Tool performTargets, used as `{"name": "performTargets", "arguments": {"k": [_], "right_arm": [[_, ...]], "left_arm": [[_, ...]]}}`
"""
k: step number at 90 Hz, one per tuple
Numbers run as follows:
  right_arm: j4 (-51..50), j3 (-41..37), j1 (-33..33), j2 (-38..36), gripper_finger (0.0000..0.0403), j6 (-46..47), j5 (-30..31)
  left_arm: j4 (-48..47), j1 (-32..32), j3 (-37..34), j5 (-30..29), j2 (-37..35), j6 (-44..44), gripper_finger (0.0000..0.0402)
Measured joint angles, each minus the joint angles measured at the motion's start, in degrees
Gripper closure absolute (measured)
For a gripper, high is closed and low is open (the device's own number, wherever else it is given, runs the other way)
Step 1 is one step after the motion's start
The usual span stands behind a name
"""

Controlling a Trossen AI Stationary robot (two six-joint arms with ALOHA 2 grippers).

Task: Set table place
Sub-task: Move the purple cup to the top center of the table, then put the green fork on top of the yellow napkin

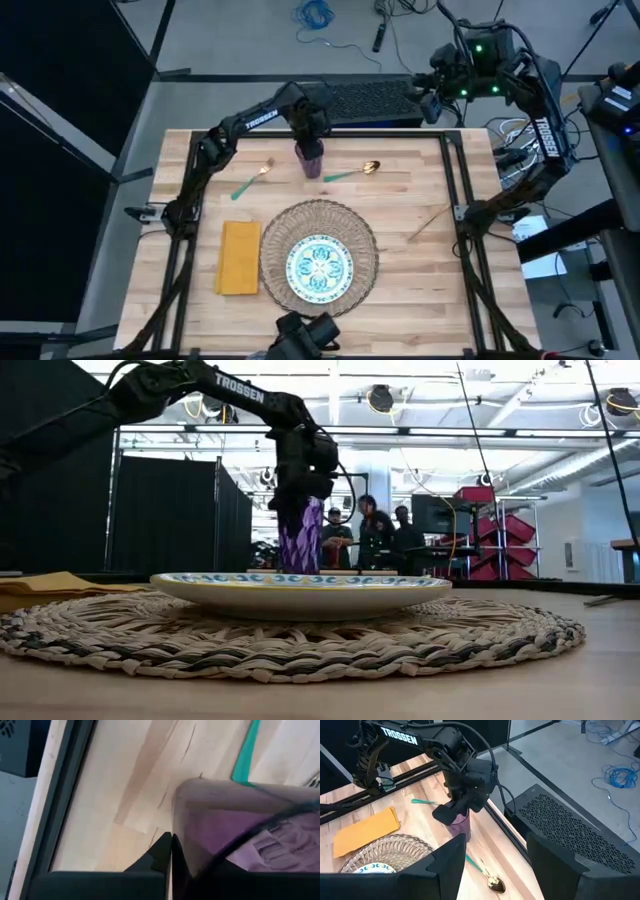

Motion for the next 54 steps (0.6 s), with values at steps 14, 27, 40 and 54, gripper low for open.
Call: {"name": "performTargets", "arguments": {"k": [14,27,40,54], "right_arm": [[0.02,0.00,0.00,0.00,0.0206,-0.31,0.02],[0.02,0.00,0.00,0.00,0.0206,-0.66,0.04],[0.04,0.00,0.00,0.00,0.0206,-1.11,0.13],[0.22,0.00,0.00,0.00,0.0206,-1.21,0.13]], "left_arm": [[-1.01,-0.06,0.00,0.02,-0.22,0.06,0.0318],[-1.10,-0.09,-0.02,0.03,-0.84,0.27,0.0293],[-0.81,-0.09,-0.02,1.08,-3.45,0.18,0.0288],[-0.94,-0.11,-0.02,1.18,-6.93,0.18,0.0287]]}}
